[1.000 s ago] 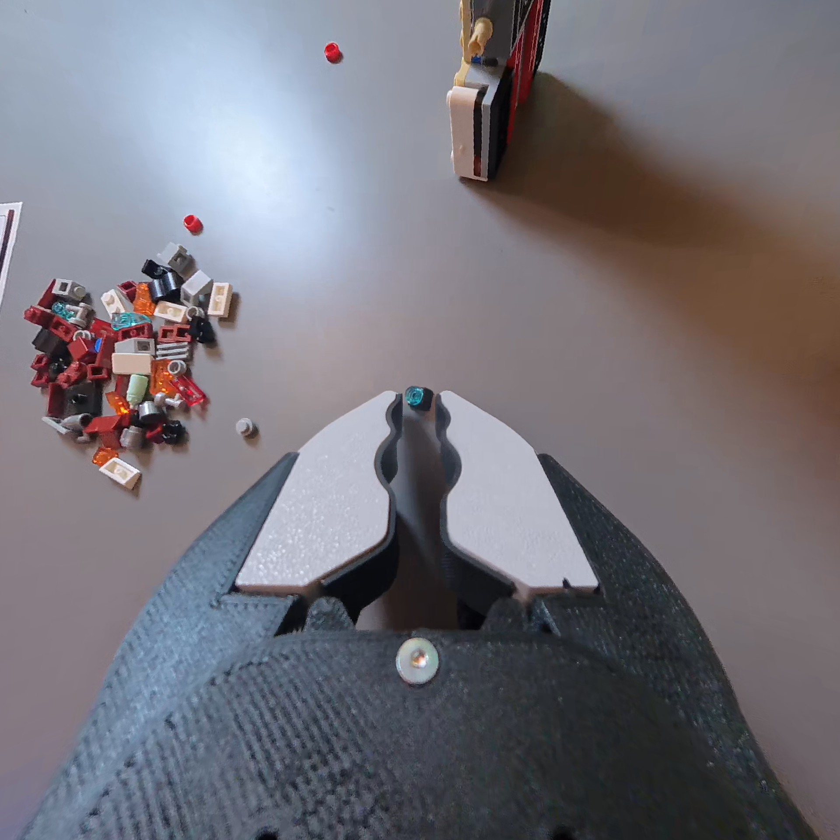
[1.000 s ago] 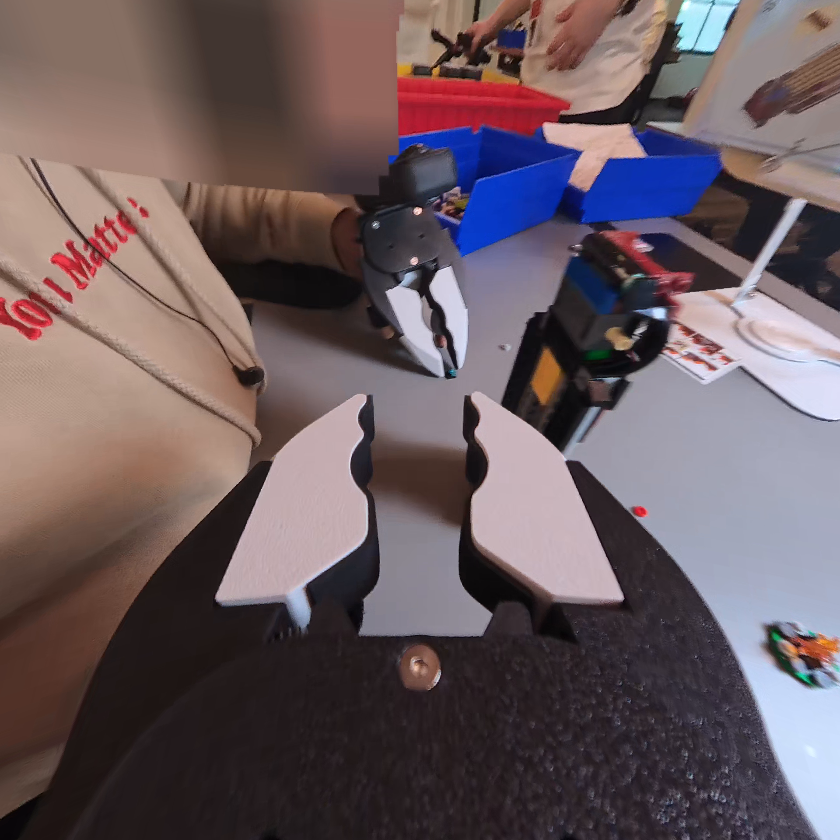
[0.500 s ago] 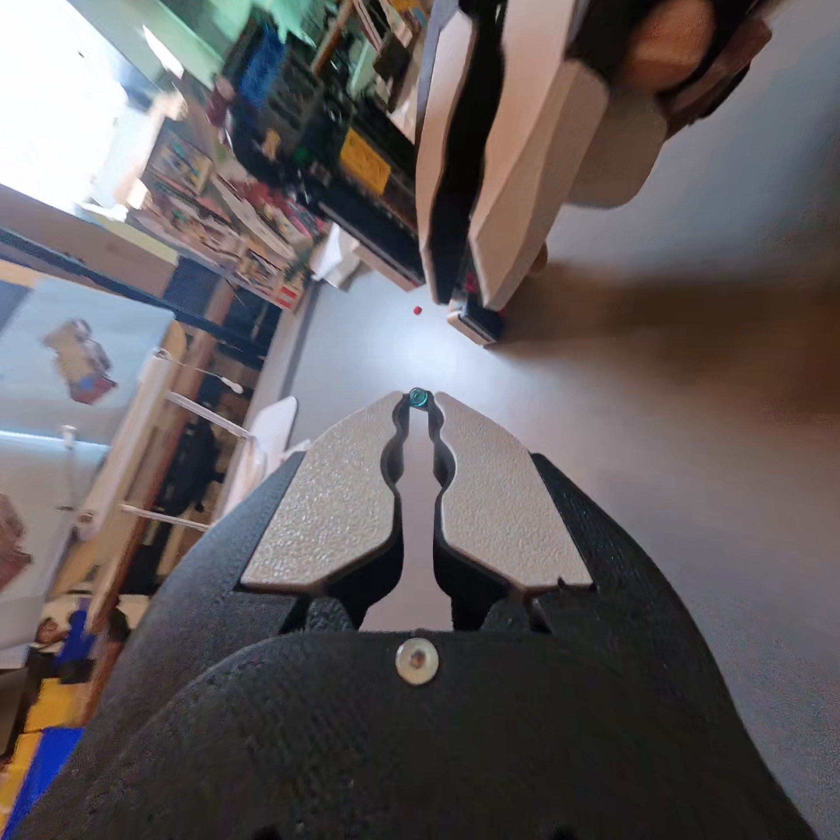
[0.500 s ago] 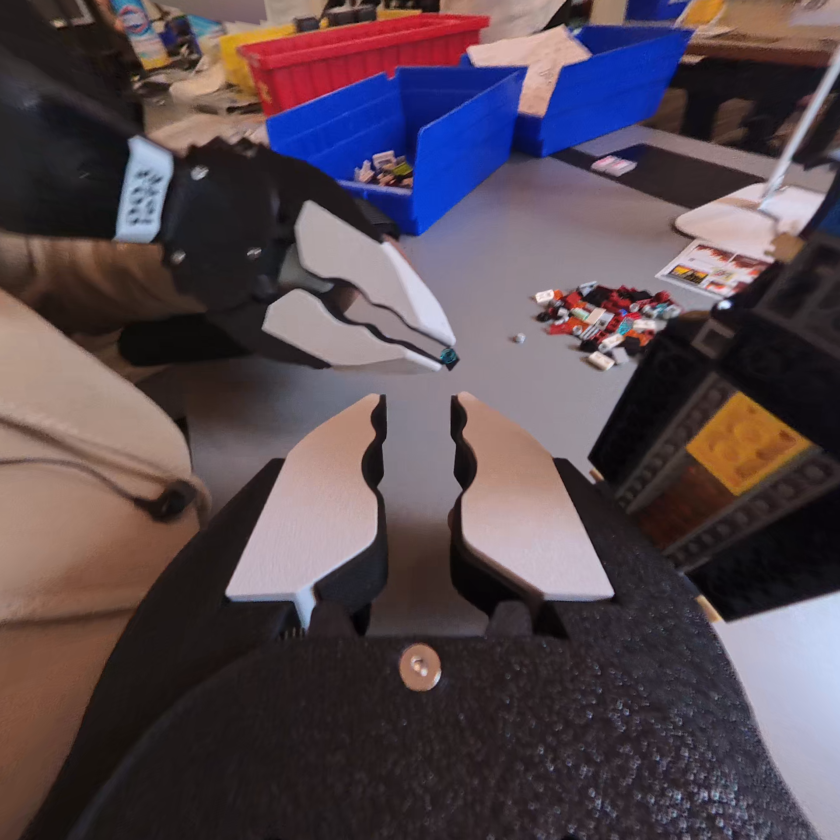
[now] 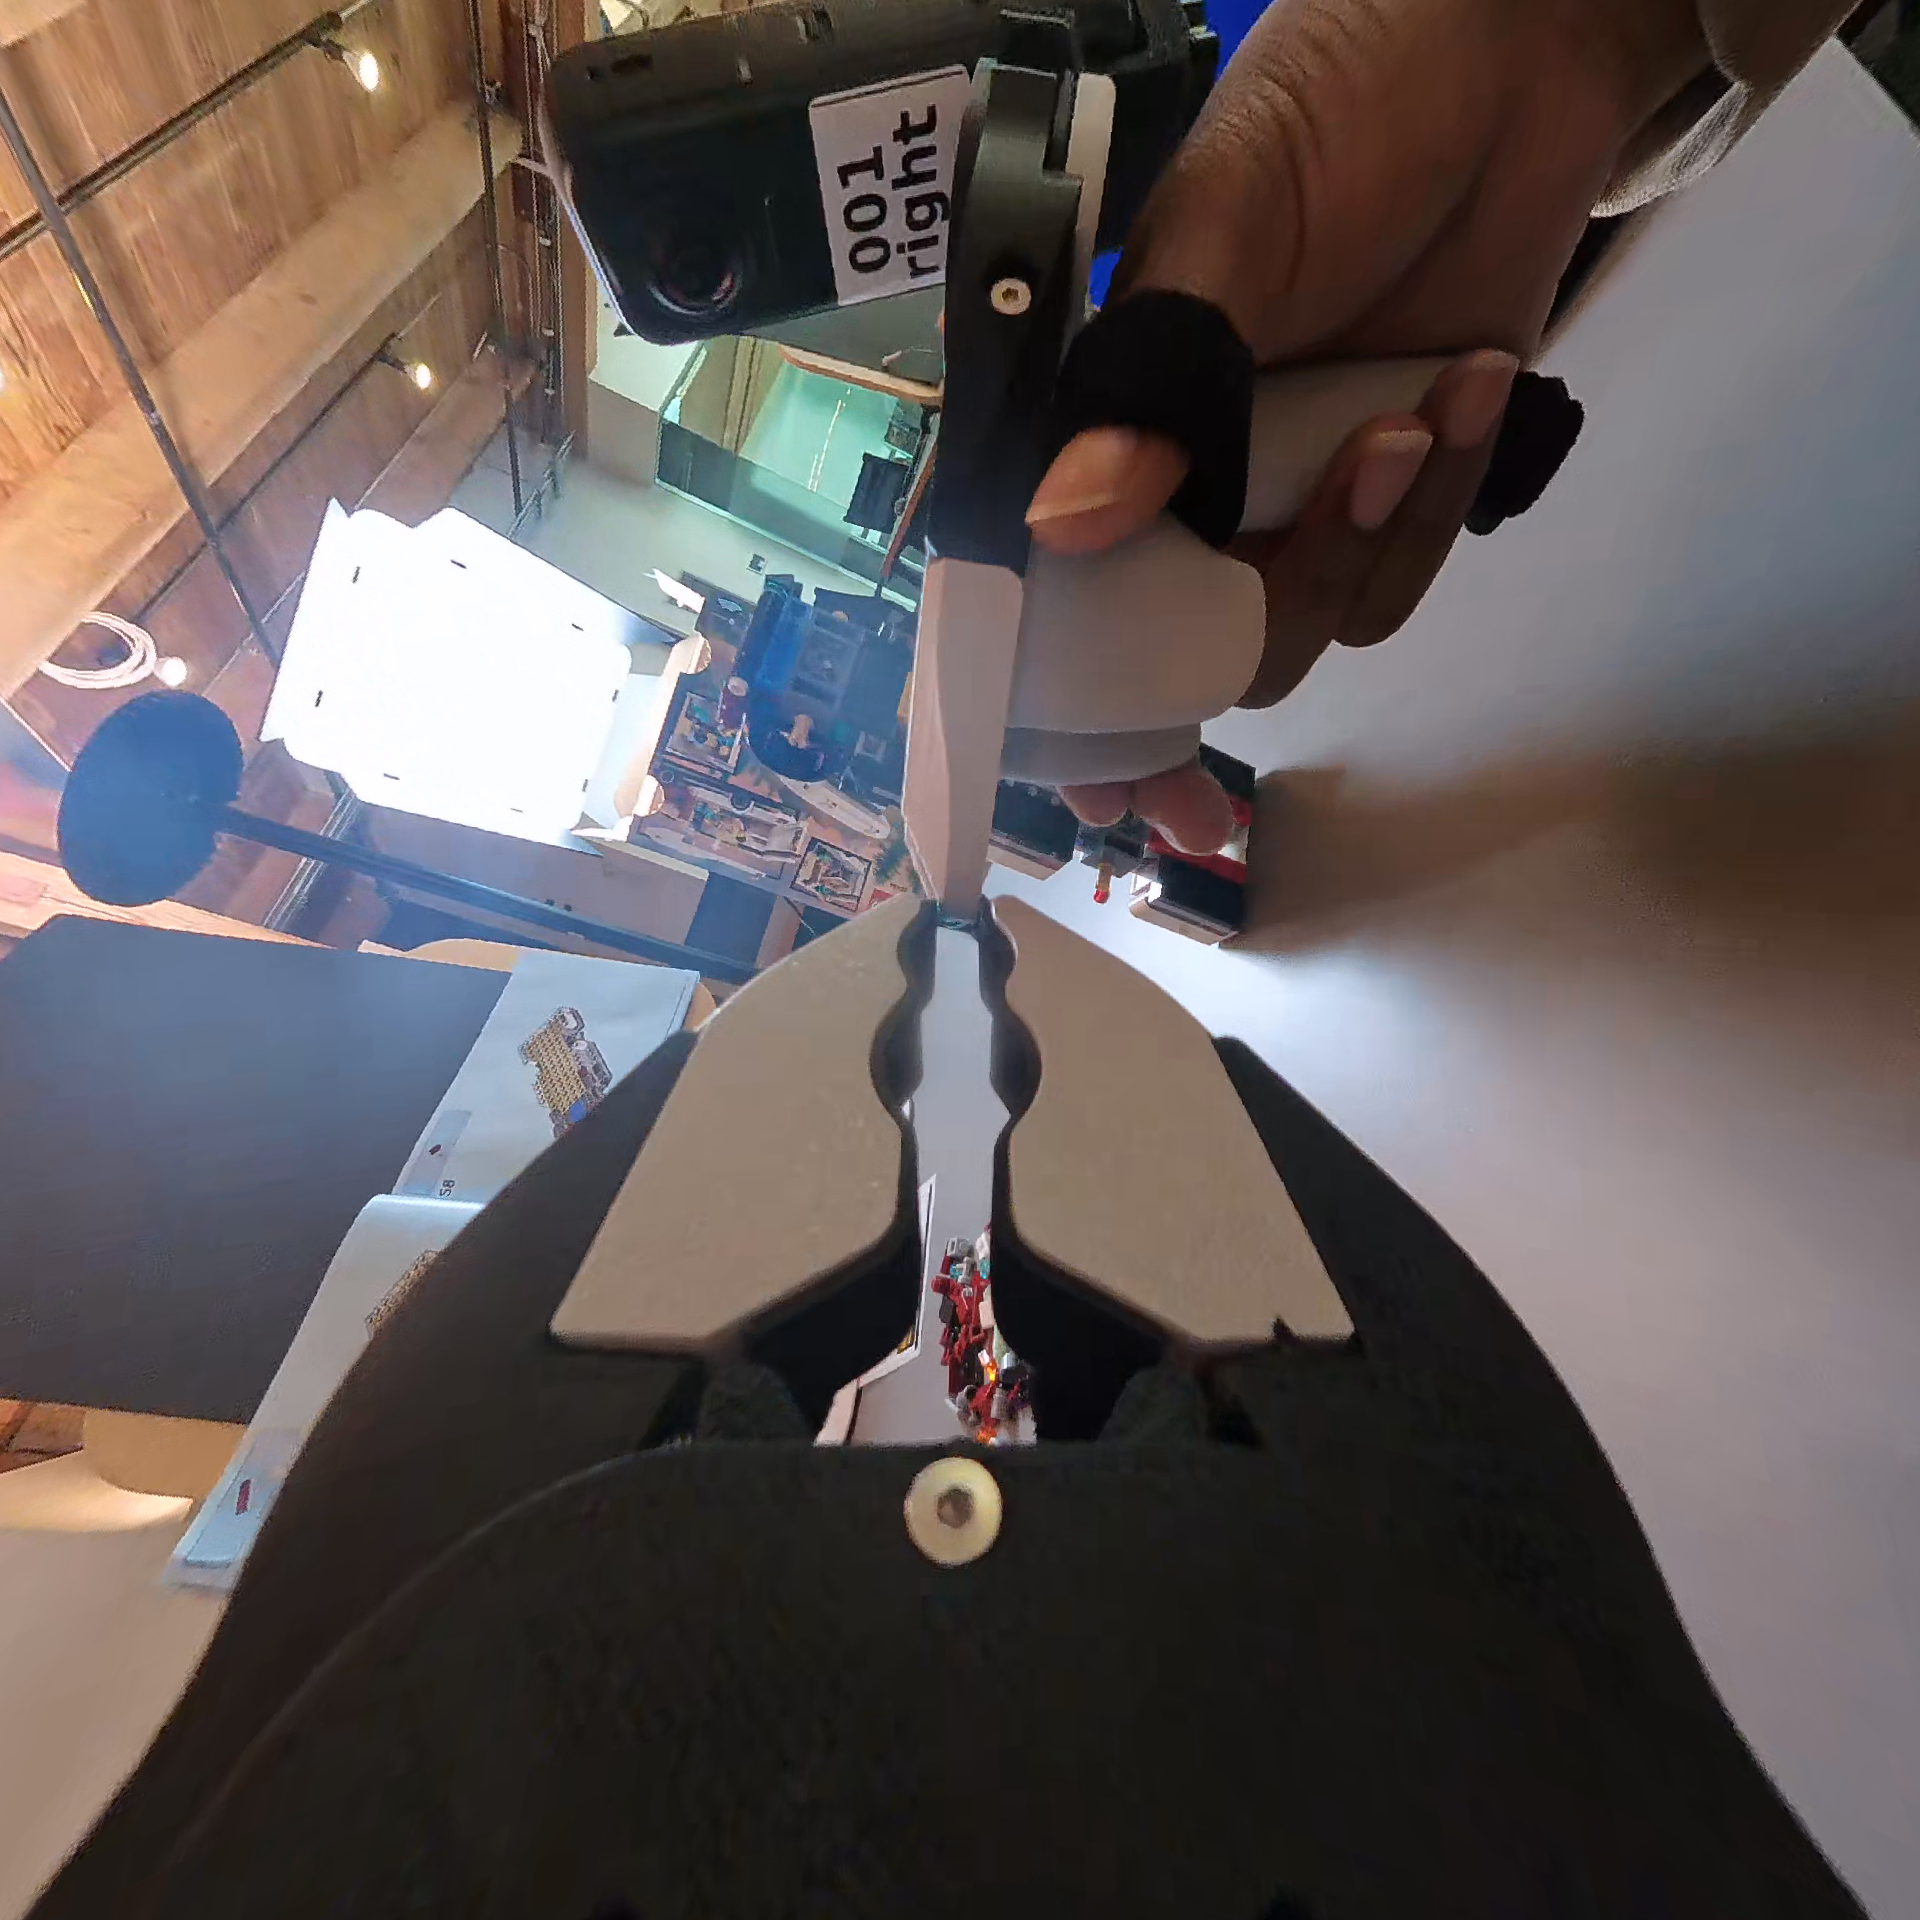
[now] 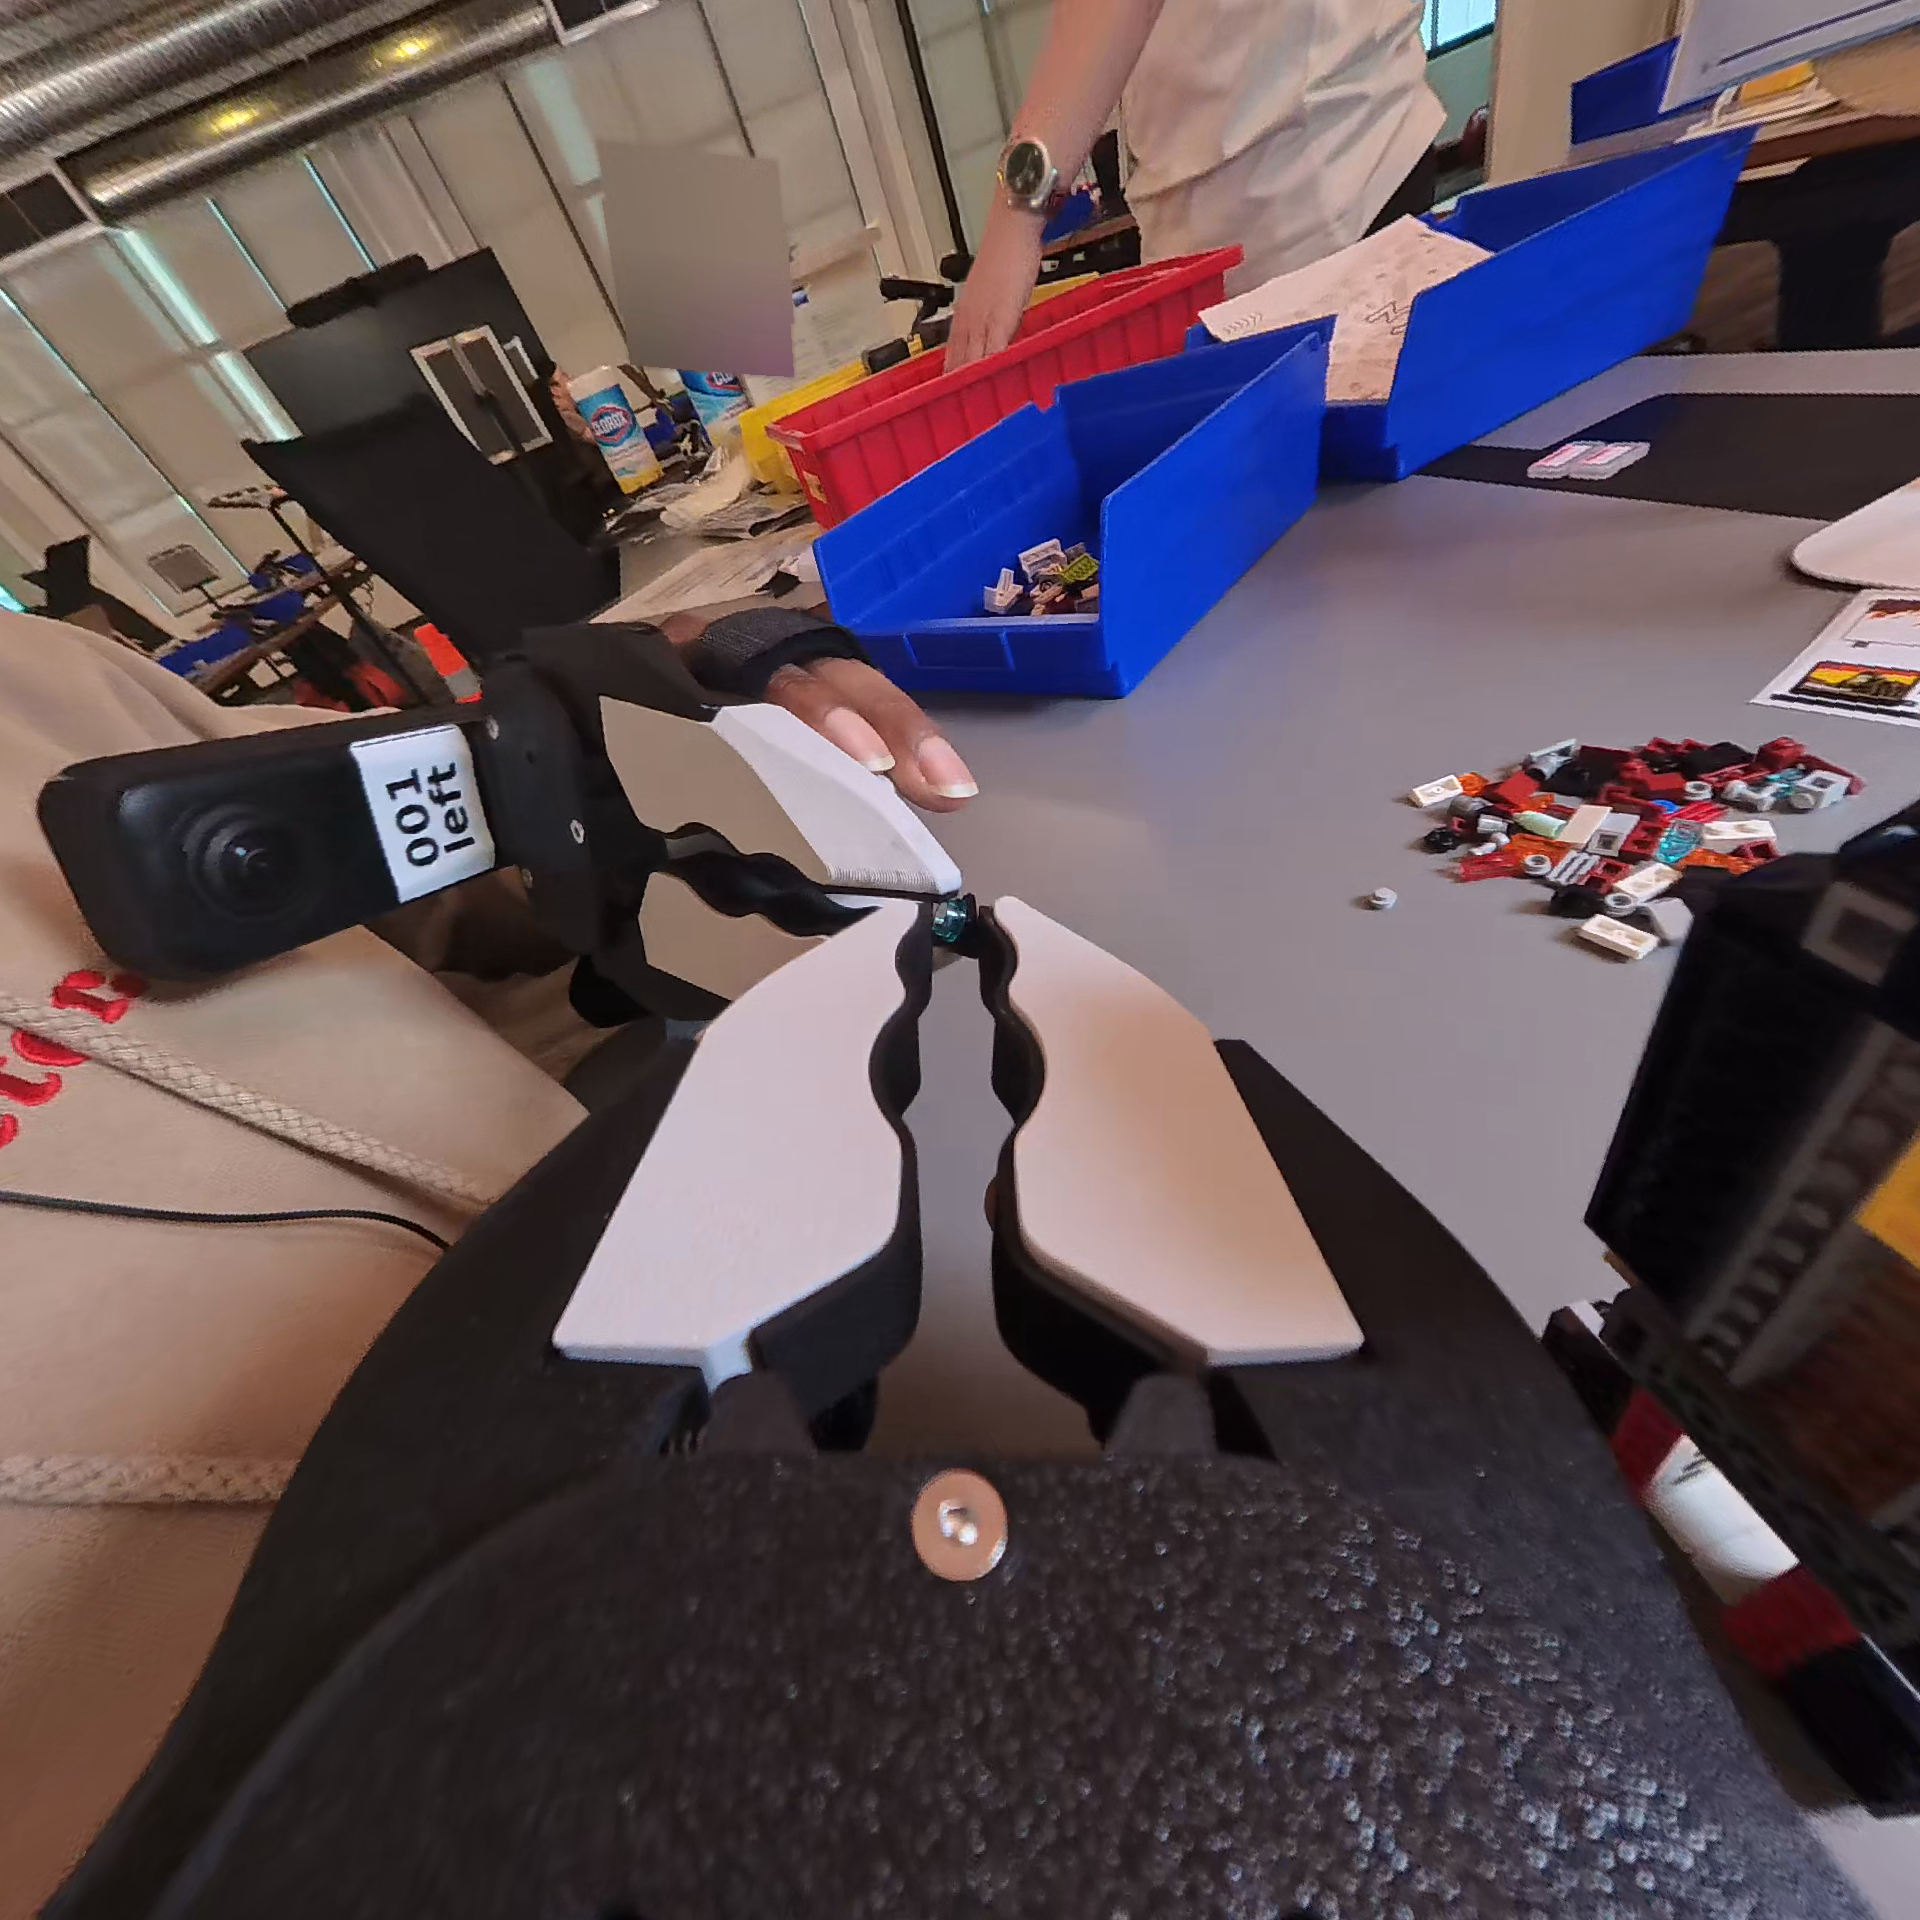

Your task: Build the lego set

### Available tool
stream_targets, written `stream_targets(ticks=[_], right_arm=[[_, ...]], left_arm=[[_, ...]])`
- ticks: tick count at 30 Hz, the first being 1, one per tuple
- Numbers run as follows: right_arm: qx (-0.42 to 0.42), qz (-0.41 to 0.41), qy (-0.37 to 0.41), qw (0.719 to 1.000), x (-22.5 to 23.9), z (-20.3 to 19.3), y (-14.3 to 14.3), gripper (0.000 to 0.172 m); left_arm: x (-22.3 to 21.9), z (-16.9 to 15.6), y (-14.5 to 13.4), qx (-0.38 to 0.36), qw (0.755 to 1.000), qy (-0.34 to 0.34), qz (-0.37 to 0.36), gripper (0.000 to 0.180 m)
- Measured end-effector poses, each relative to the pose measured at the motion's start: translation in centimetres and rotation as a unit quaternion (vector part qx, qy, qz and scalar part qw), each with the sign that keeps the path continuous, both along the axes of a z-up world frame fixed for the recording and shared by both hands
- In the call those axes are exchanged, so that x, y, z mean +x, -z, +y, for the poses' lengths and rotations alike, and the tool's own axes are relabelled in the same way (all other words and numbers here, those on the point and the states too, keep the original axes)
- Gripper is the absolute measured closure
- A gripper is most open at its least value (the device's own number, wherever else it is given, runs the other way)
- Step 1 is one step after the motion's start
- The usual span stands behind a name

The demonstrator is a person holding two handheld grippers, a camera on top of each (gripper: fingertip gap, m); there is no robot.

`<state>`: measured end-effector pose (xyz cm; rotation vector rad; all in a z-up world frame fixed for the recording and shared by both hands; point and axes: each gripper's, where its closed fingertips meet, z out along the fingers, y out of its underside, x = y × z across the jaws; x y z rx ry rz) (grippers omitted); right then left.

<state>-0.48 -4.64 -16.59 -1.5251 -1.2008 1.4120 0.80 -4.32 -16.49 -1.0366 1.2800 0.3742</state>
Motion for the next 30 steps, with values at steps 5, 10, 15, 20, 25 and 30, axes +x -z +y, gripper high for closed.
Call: stream_targets(ticks=[5,10,15,20,25,30], right_arm=[[0.019,0.024,-0.017,0.999,0.5,-0.5,-0.6,0.164],[0.186,0.081,-0.075,0.976,2.7,-1.3,-6.4,0.164],[0.343,0.073,-0.160,0.923,2.5,-1.9,-11.7,0.164],[0.329,0.083,-0.216,0.916,0.0,-2.2,-11.1,0.164],[0.334,0.093,-0.220,0.912,-0.9,-2.9,-9.9,0.164],[0.331,0.084,-0.226,0.912,-0.8,-2.9,-9.6,0.164]], left_arm=[[0.5,-0.7,-0.5,-0.074,0.992,0.055,-0.084,0.171],[0.3,-2.3,-3.8,-0.384,0.828,0.230,-0.339,0.164],[-2.3,-1.6,-7.5,-0.518,0.617,0.340,-0.485,0.165],[-2.6,-1.1,-9.2,-0.517,0.614,0.341,-0.489,0.166],[-1.5,-2.2,-9.7,-0.525,0.622,0.358,-0.458,0.166],[-1.0,-2.5,-9.5,-0.540,0.601,0.373,-0.455,0.170]])
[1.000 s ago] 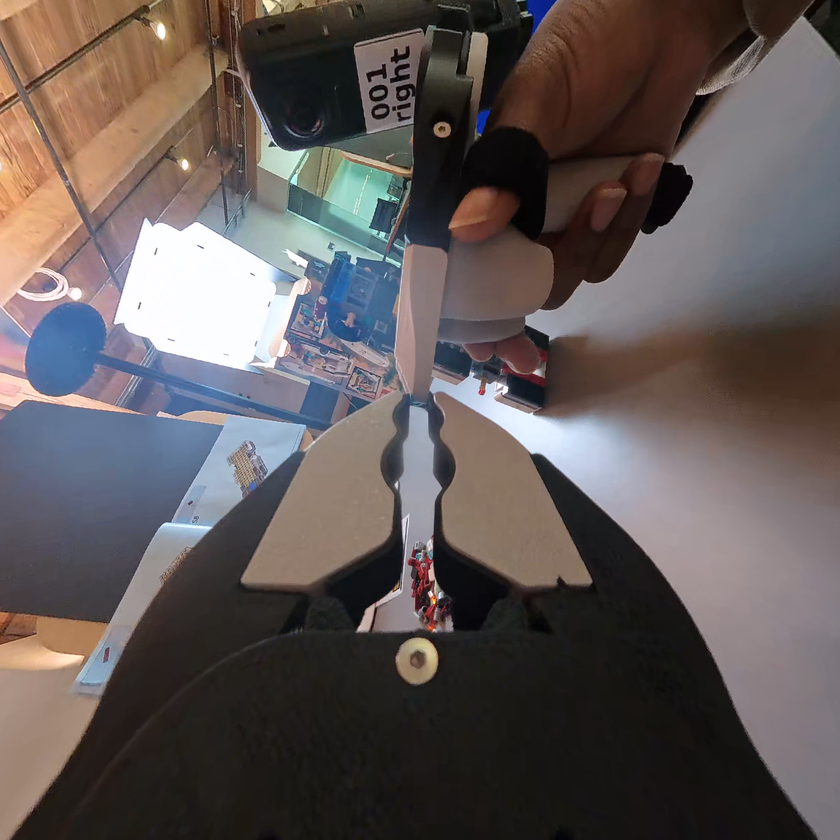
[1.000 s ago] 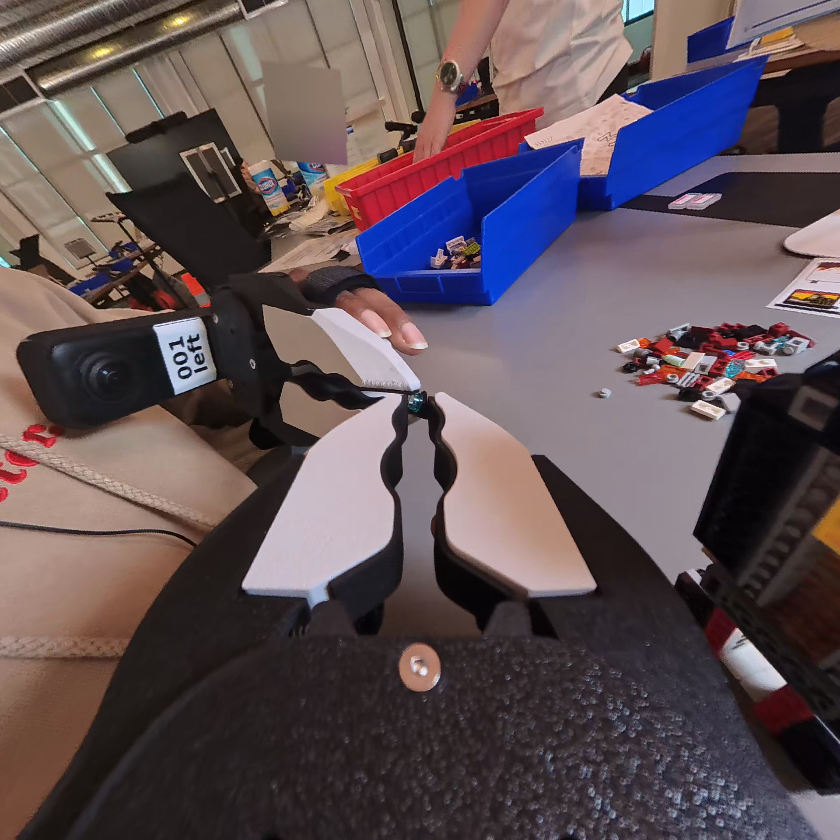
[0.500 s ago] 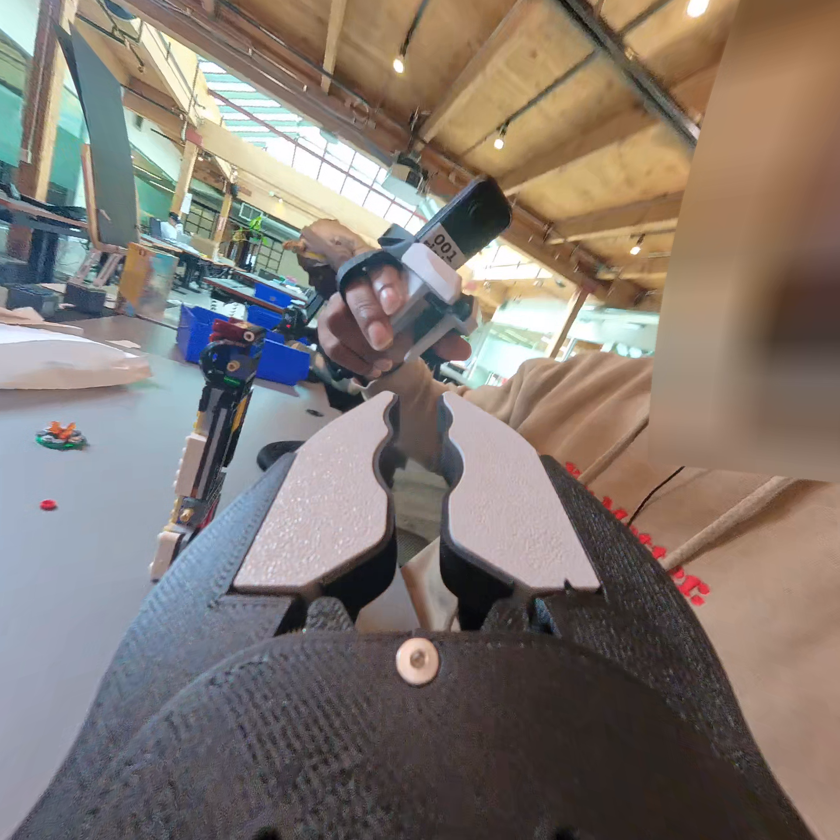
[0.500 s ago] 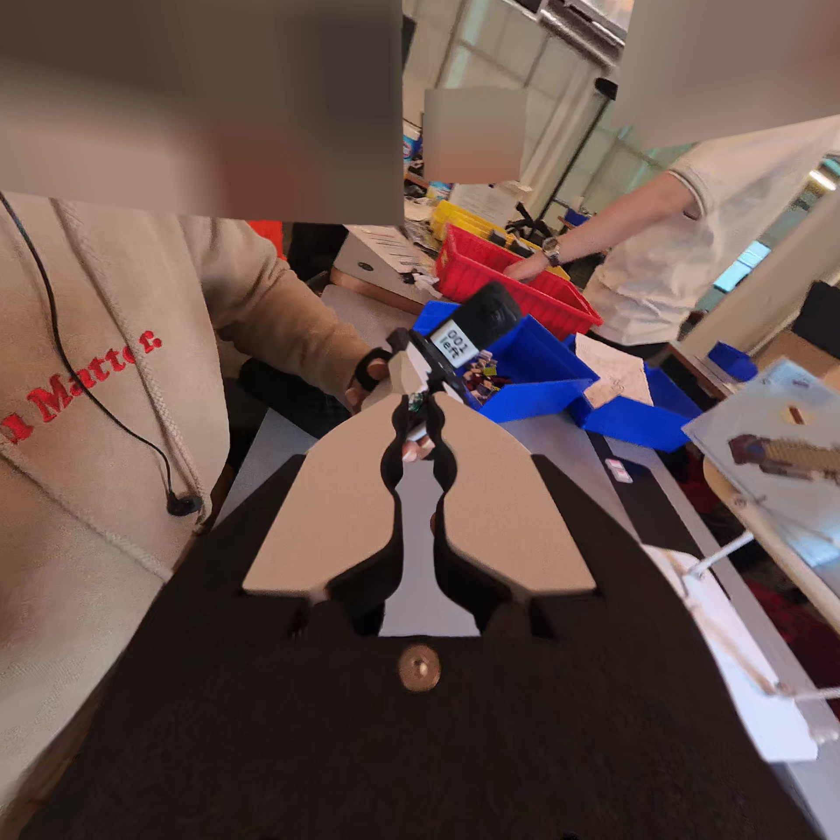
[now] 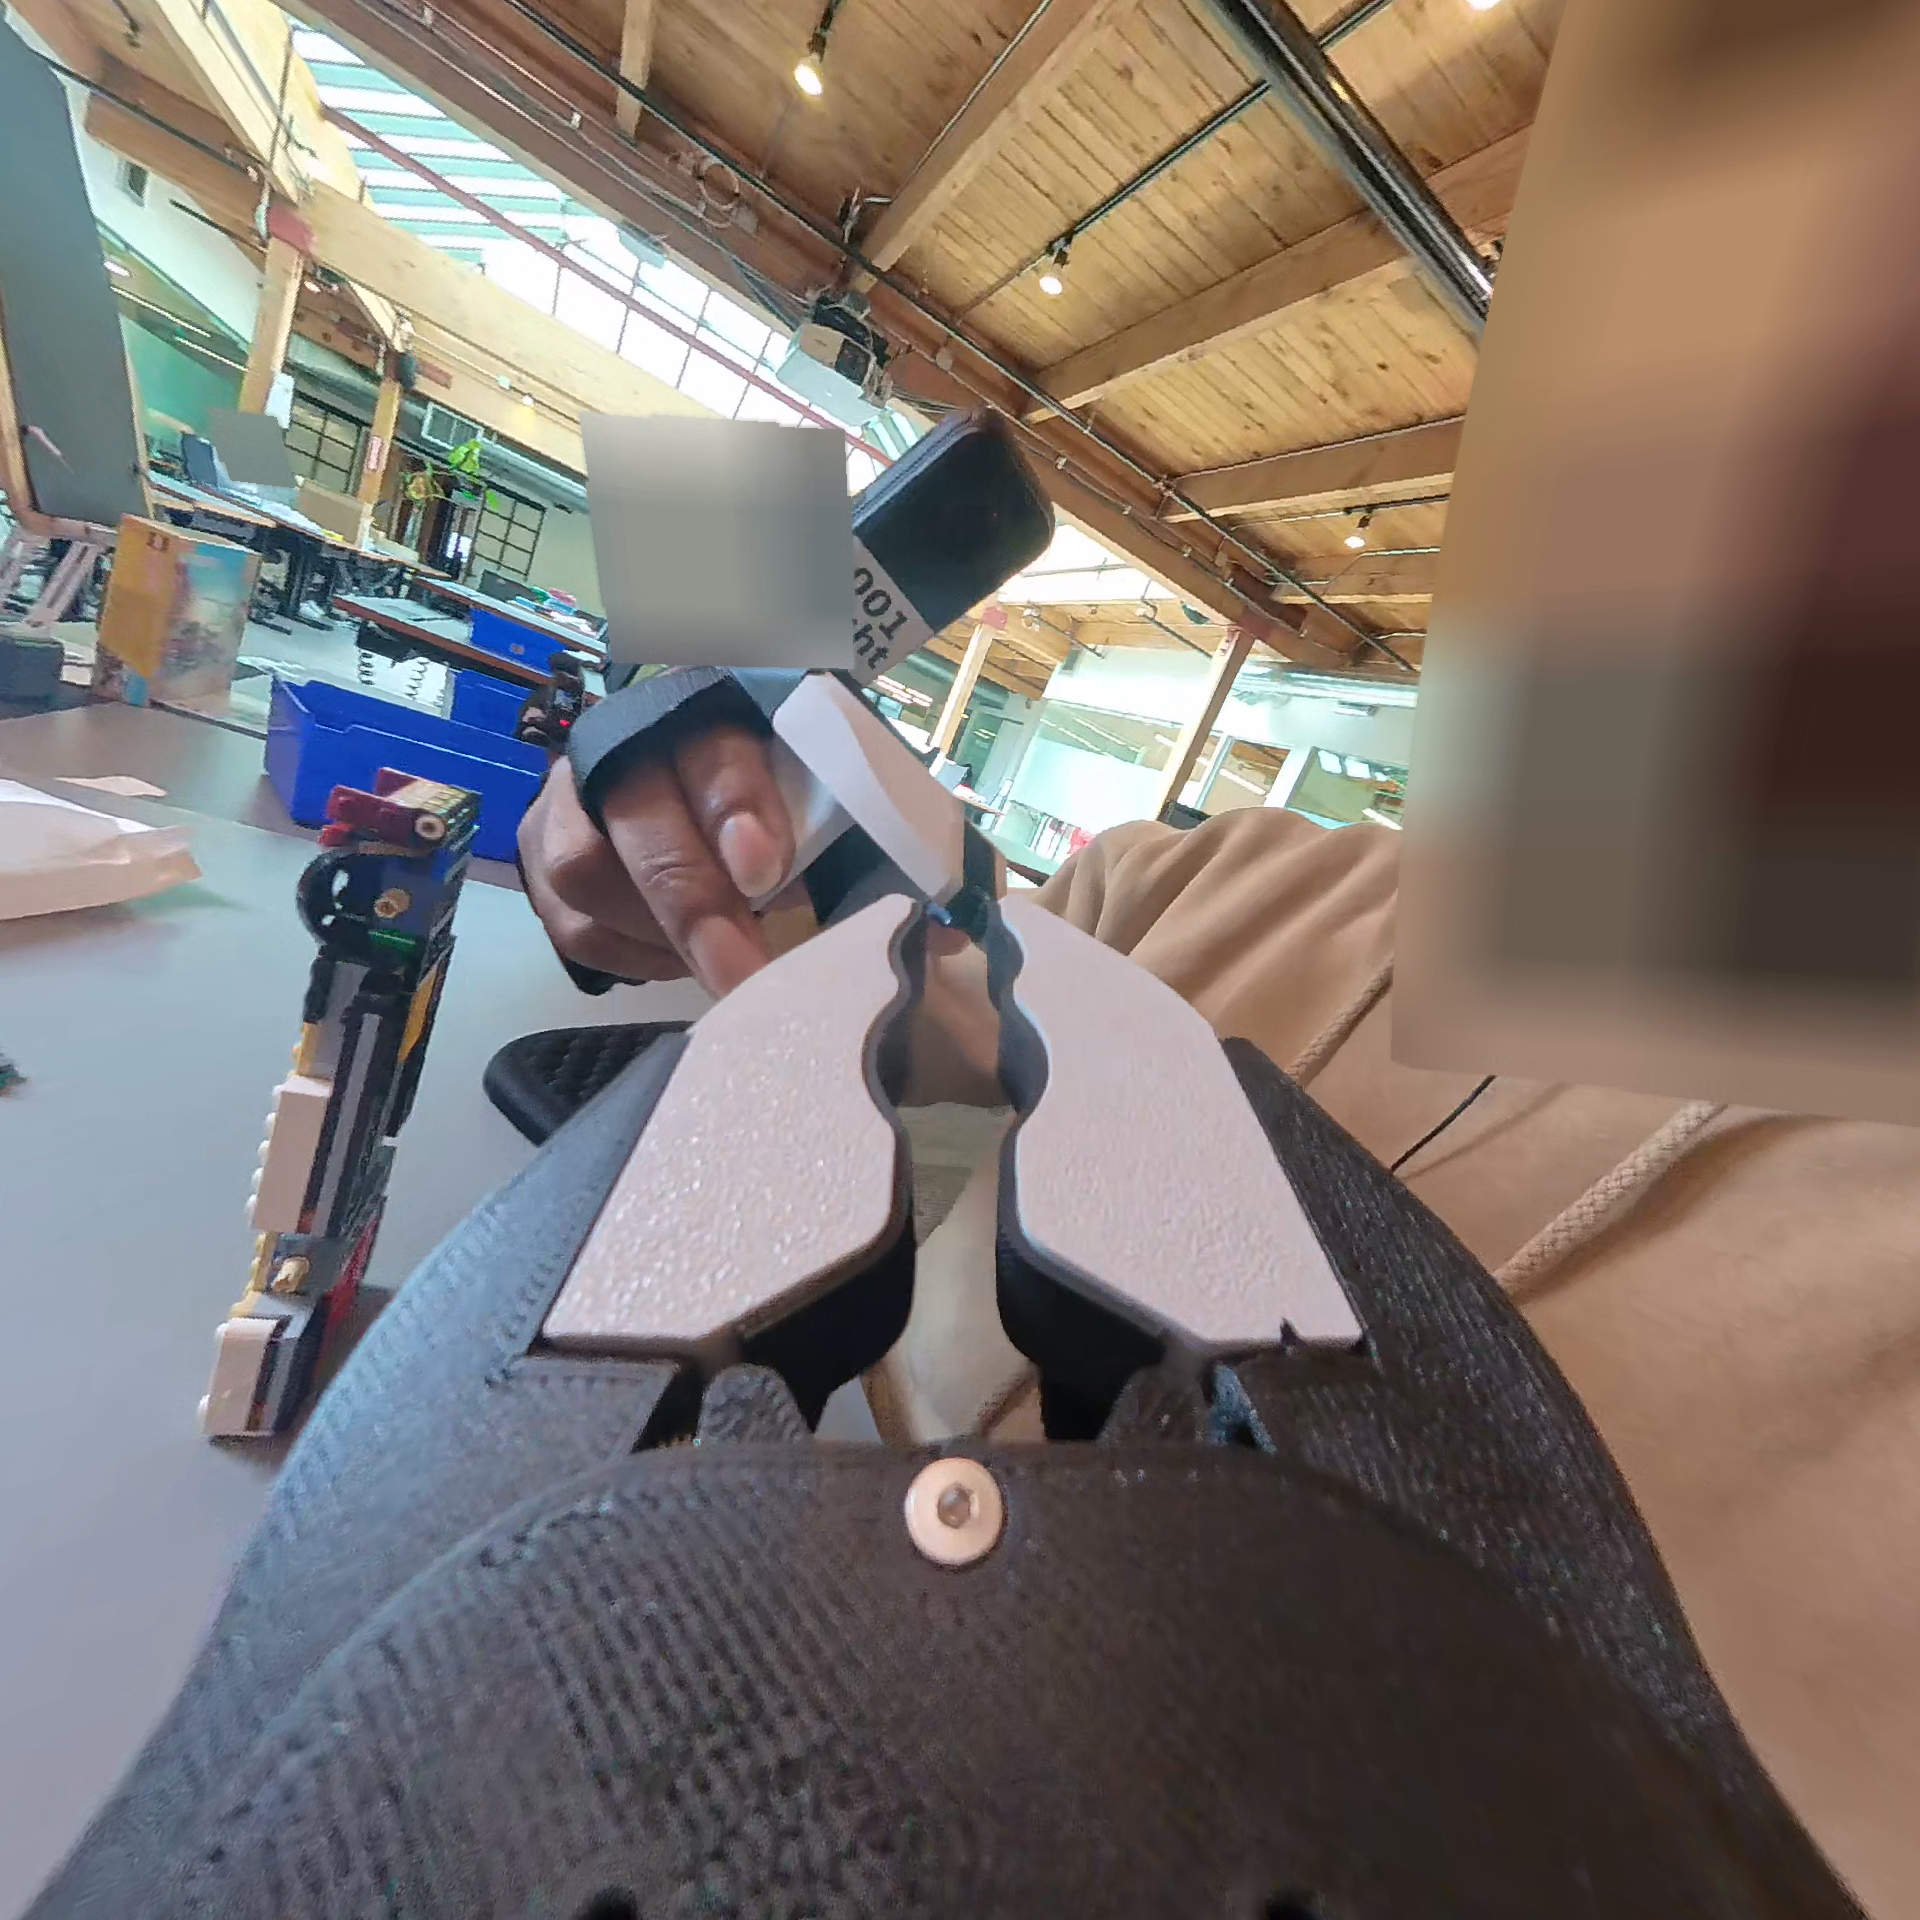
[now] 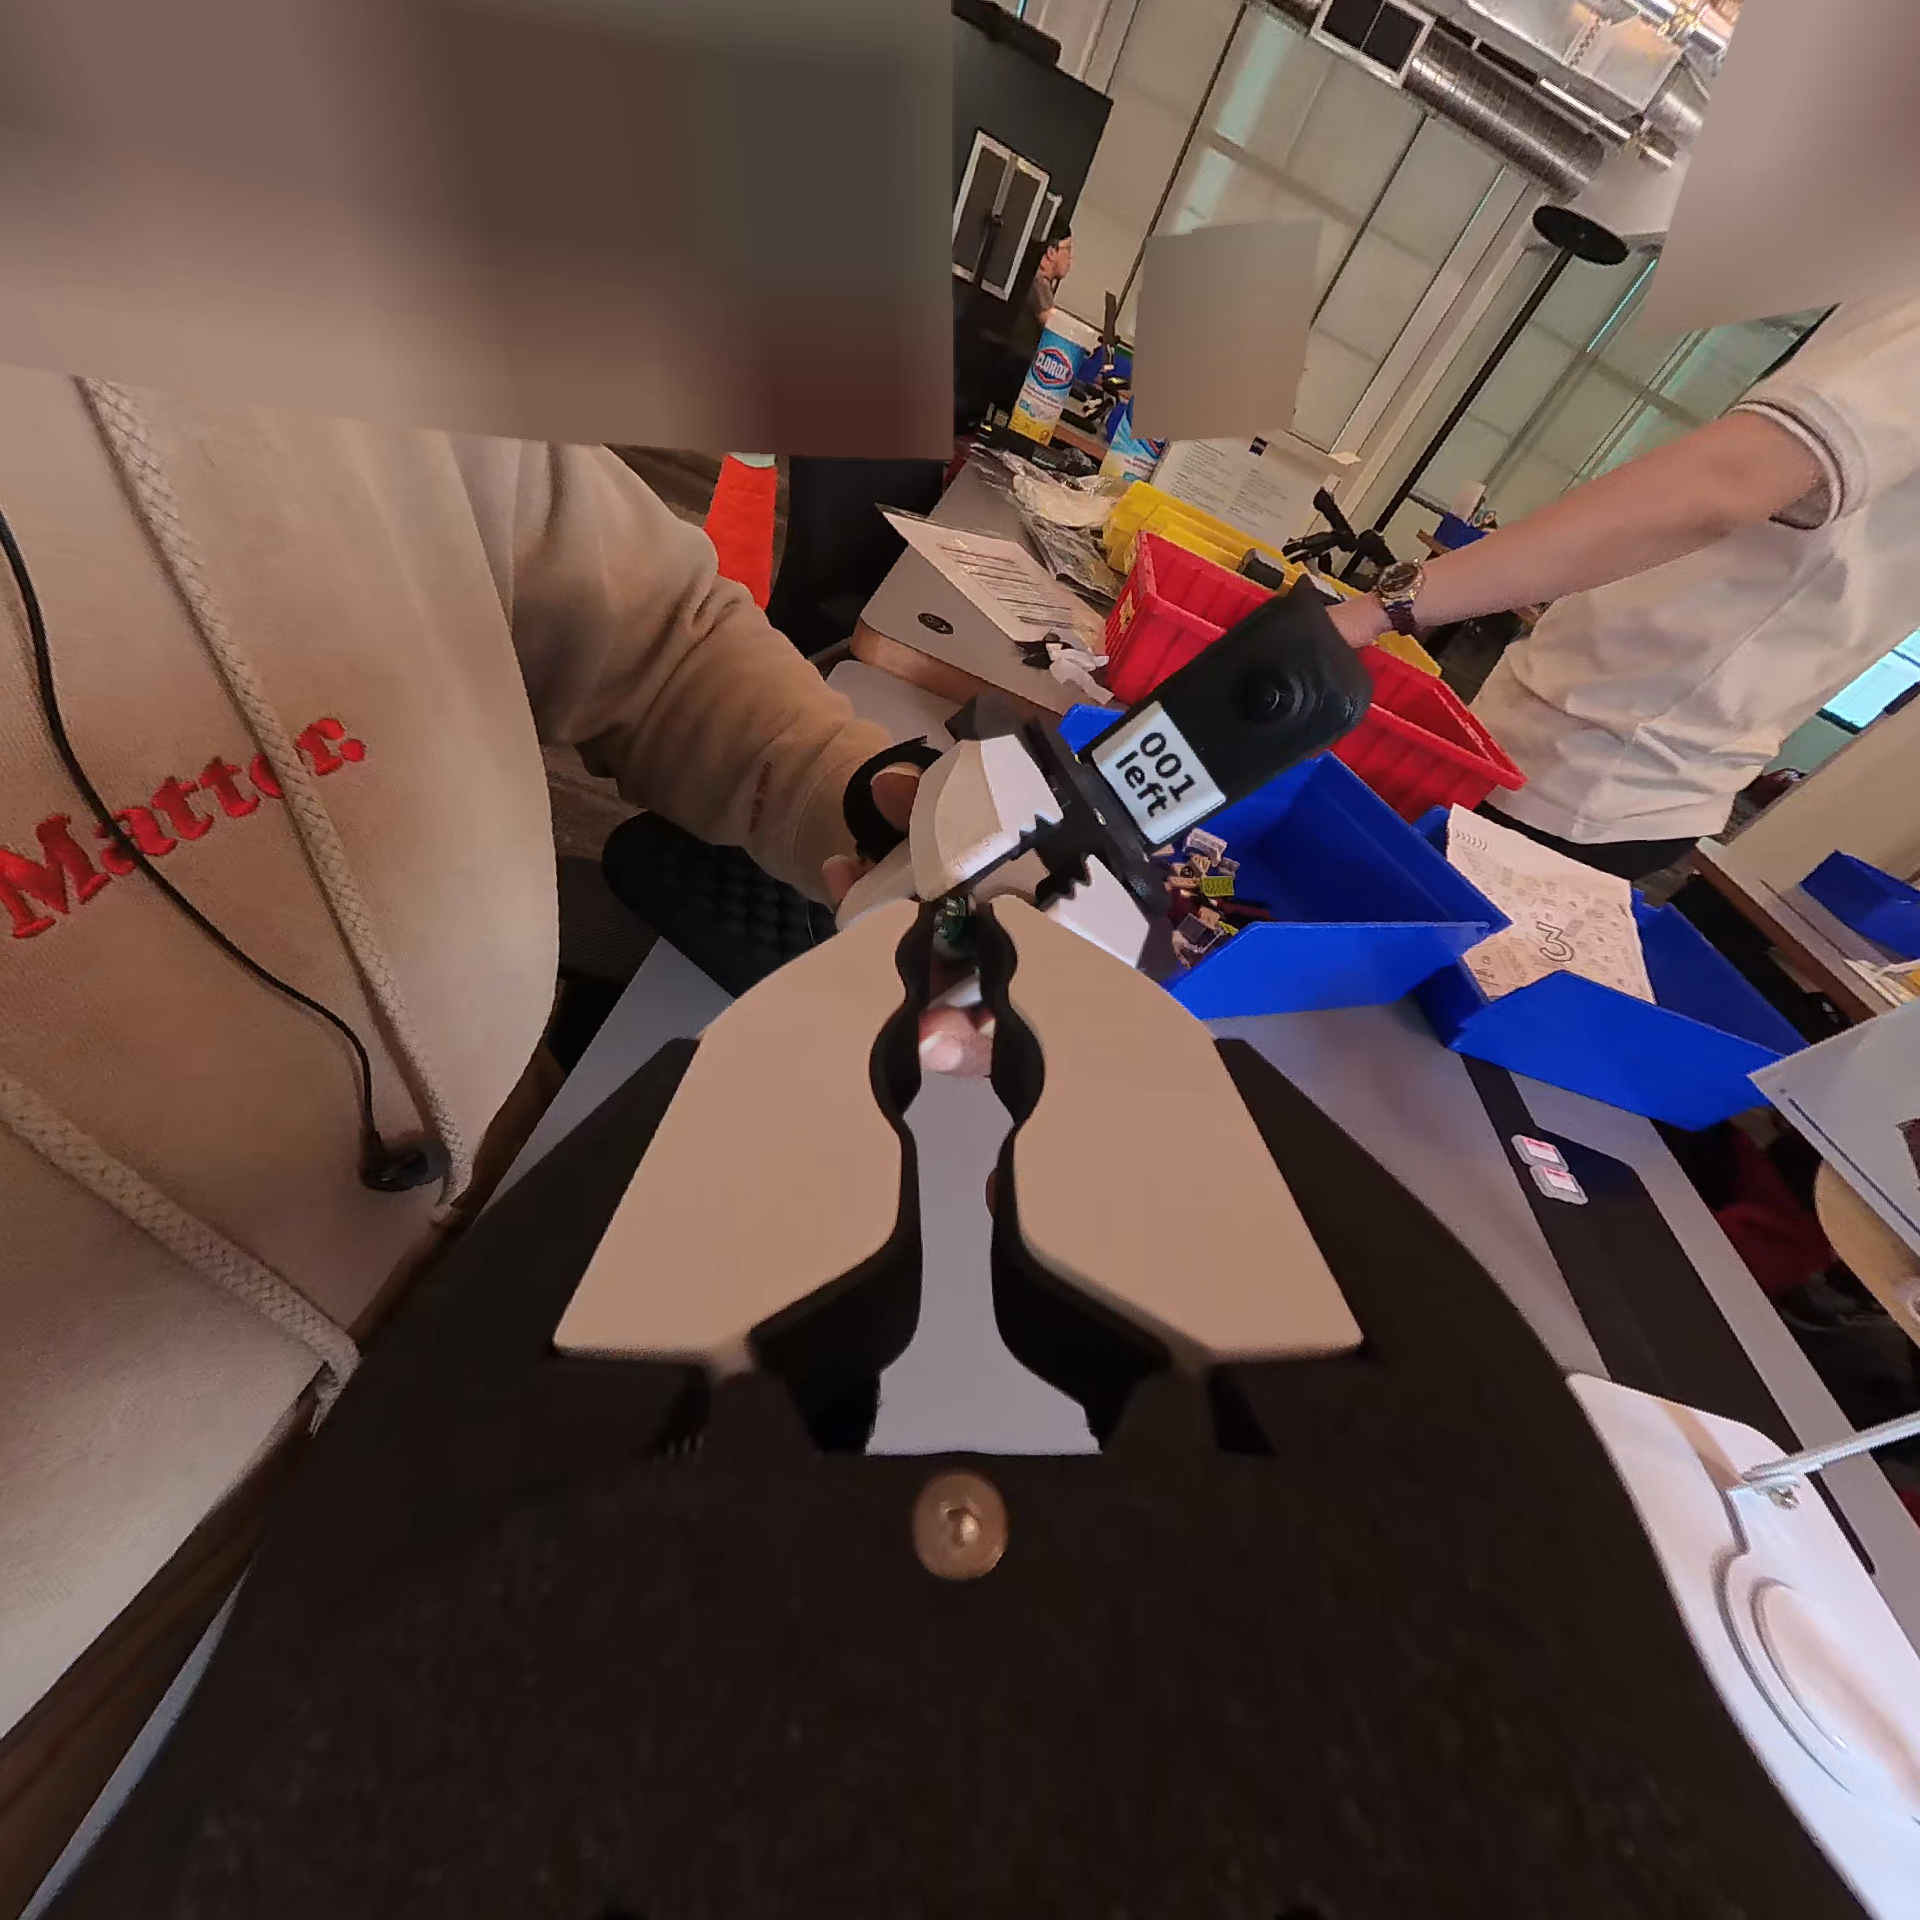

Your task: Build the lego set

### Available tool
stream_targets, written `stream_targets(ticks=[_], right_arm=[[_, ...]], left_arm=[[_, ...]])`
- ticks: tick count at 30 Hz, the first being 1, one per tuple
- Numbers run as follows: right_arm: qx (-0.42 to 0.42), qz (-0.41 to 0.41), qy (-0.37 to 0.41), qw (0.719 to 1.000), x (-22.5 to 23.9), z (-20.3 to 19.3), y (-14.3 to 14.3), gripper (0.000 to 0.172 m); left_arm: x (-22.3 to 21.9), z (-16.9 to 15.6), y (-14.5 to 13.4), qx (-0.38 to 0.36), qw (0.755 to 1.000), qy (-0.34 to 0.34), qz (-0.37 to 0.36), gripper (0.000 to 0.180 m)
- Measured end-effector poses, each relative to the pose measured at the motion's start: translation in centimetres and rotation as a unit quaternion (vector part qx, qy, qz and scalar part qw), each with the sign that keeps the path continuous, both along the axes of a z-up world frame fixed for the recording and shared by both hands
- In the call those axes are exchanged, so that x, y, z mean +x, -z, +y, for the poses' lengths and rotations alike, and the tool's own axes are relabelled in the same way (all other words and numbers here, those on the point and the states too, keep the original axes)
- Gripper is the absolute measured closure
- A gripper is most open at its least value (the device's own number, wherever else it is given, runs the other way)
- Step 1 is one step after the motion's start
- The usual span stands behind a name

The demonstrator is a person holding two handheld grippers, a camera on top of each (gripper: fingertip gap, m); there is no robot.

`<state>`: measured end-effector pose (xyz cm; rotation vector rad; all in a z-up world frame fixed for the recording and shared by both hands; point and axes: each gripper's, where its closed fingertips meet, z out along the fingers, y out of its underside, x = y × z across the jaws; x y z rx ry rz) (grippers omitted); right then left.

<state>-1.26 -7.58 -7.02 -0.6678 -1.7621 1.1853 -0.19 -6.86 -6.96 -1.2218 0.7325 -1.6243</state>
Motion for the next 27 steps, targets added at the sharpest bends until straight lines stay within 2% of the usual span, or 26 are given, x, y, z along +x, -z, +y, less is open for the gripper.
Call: stream_targets(ticks=[5,13,18,21,27], right_arm=[[0.003,-0.006,-0.003,1.000,0.2,0.0,0.5,0.164],[0.046,-0.013,0.086,0.995,-0.6,2.7,1.6,0.163],[0.071,-0.024,0.138,0.988,-0.7,4.4,2.9,0.157],[0.093,-0.035,0.166,0.981,-0.8,4.8,3.8,0.158],[0.108,-0.029,0.185,0.976,-0.8,4.7,3.7,0.163]], left_arm=[[0.2,0.0,0.5,-0.020,1.000,0.015,-0.009,0.170],[-0.8,2.7,1.6,-0.059,0.997,-0.057,-0.005,0.172],[-1.6,4.5,3.1,-0.093,0.990,-0.103,0.012,0.172],[-1.6,4.9,4.0,-0.114,0.988,-0.107,0.015,0.173],[-1.2,4.7,4.0,-0.105,0.988,-0.112,0.024,0.173]])
